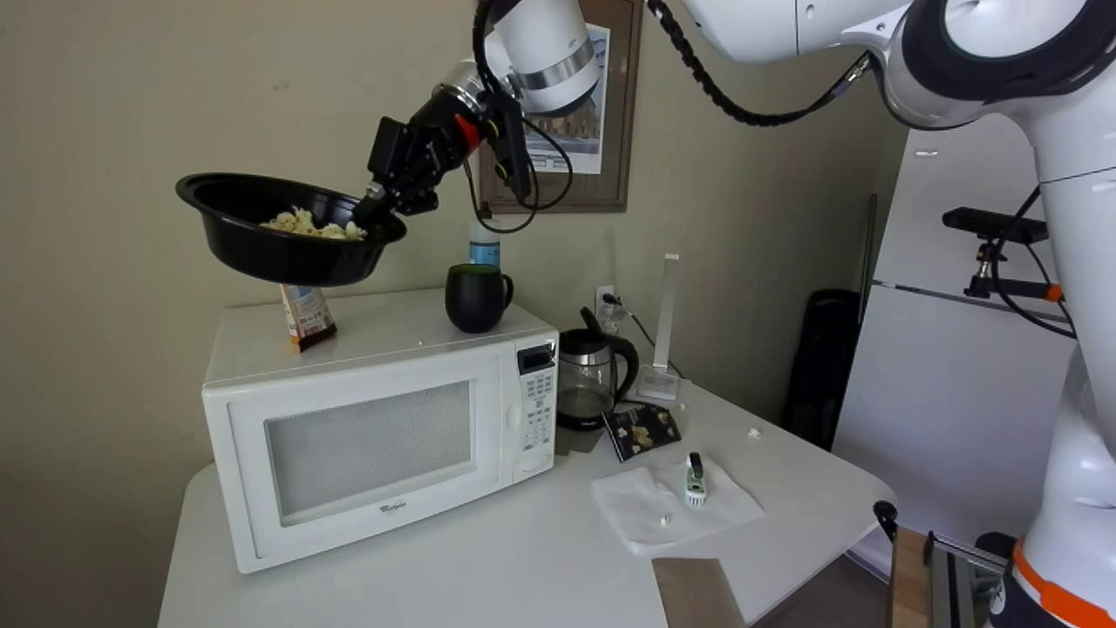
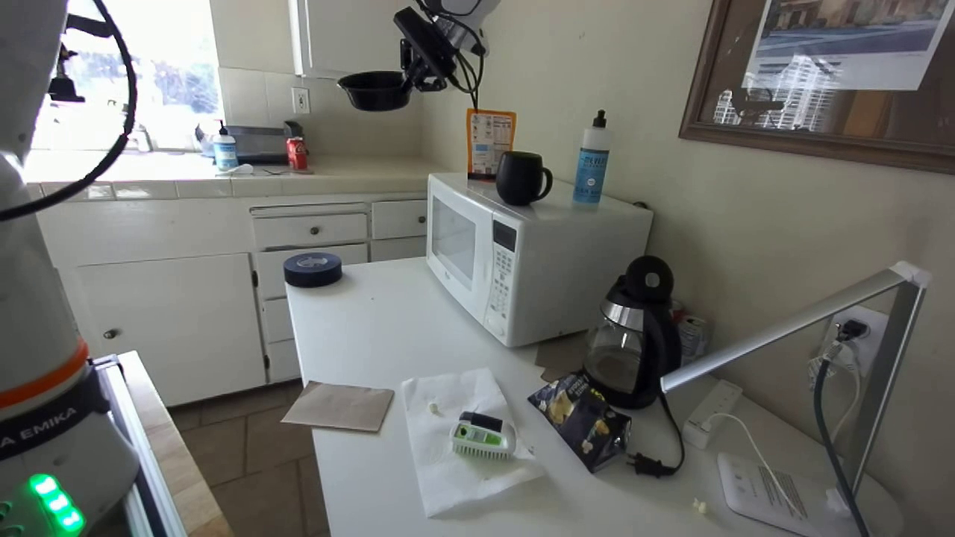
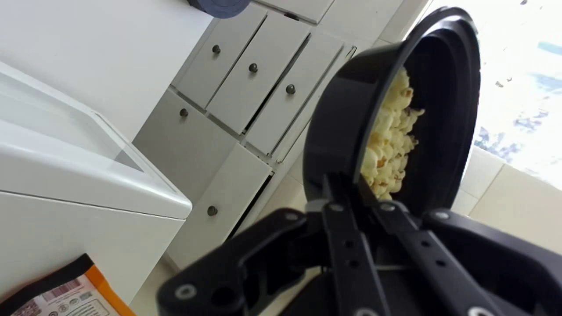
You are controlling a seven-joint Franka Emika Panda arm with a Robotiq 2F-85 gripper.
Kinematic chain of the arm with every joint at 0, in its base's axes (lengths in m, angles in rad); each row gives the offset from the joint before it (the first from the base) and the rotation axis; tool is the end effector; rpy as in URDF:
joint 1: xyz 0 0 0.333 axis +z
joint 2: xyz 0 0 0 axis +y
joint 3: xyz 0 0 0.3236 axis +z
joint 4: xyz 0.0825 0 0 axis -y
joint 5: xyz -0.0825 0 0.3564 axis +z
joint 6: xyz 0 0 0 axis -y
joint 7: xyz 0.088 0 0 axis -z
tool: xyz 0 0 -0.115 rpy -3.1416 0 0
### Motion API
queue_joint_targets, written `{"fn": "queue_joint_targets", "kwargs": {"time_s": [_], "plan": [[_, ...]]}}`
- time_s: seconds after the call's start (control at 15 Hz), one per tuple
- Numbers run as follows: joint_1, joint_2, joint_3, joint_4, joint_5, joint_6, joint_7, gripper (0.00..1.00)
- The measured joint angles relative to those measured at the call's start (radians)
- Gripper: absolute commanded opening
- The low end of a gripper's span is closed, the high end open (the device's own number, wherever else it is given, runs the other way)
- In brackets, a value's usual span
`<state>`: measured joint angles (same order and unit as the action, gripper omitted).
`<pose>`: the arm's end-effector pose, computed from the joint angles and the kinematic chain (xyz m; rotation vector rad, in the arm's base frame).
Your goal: Put the black bowl on top of the dark blue object.
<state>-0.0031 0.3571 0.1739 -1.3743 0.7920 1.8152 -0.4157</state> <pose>0.6395 0.1546 0.5578 -2.2655 -0.4652 -0.2279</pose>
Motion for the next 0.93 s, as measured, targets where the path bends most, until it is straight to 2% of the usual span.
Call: {"fn": "queue_joint_targets", "kwargs": {"time_s": [0.2,0.27,0.6,0.93], "plan": [[-0.001,0.017,0.001,0.018,0.001,-0.009,-0.005,0.07],[-0.001,0.017,0.001,0.02,0.001,-0.01,-0.006,0.02],[0.011,0.03,0.01,0.025,0.002,-0.011,-0.007,0.02],[0.102,0.146,0.064,0.037,0.001,-0.012,-0.007,0.02]]}}
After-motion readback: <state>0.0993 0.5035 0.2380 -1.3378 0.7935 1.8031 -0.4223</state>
